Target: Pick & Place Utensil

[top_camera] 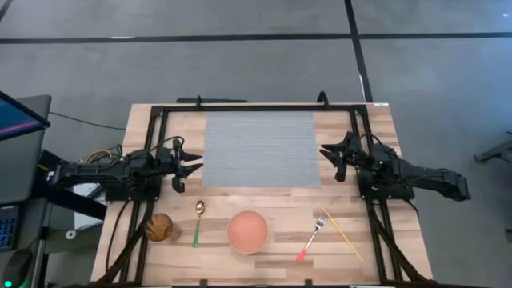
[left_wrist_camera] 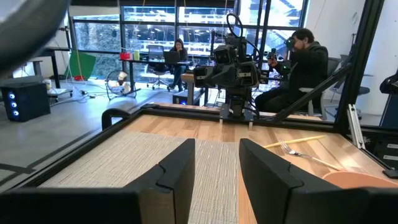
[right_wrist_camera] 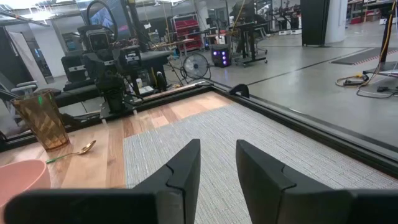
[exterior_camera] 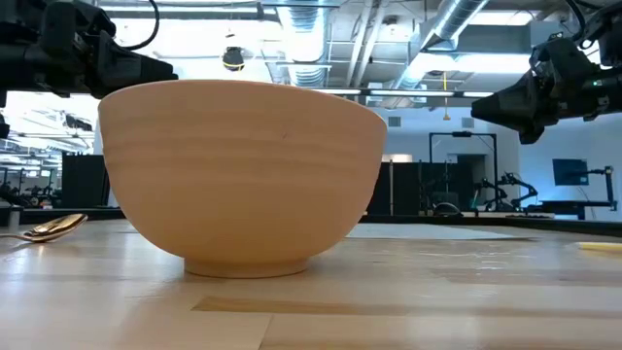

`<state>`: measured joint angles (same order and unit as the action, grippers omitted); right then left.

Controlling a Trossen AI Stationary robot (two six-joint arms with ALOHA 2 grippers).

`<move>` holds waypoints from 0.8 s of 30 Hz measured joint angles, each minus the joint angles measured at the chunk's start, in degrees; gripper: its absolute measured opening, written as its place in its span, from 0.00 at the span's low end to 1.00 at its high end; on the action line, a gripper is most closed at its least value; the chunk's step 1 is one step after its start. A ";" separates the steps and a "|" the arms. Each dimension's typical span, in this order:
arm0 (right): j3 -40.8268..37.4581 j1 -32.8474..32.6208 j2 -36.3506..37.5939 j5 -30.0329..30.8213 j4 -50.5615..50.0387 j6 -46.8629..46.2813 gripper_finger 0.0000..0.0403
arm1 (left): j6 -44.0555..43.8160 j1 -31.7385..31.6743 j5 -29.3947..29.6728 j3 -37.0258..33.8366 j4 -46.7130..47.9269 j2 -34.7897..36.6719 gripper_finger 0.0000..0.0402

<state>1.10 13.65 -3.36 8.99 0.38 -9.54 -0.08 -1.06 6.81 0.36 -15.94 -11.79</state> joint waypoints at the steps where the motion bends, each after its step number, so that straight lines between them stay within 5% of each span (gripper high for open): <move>1: 0.00 0.00 0.00 0.00 0.00 -0.02 0.24 | 0.00 0.00 0.00 0.01 0.00 0.00 0.32; 24: 0.00 -0.02 0.00 0.00 0.00 0.00 0.24 | -0.02 0.00 -0.02 -0.02 0.00 0.00 0.32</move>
<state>1.10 13.63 -3.36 8.99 0.38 -9.54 -0.09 -1.06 6.79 0.34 -15.94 -11.79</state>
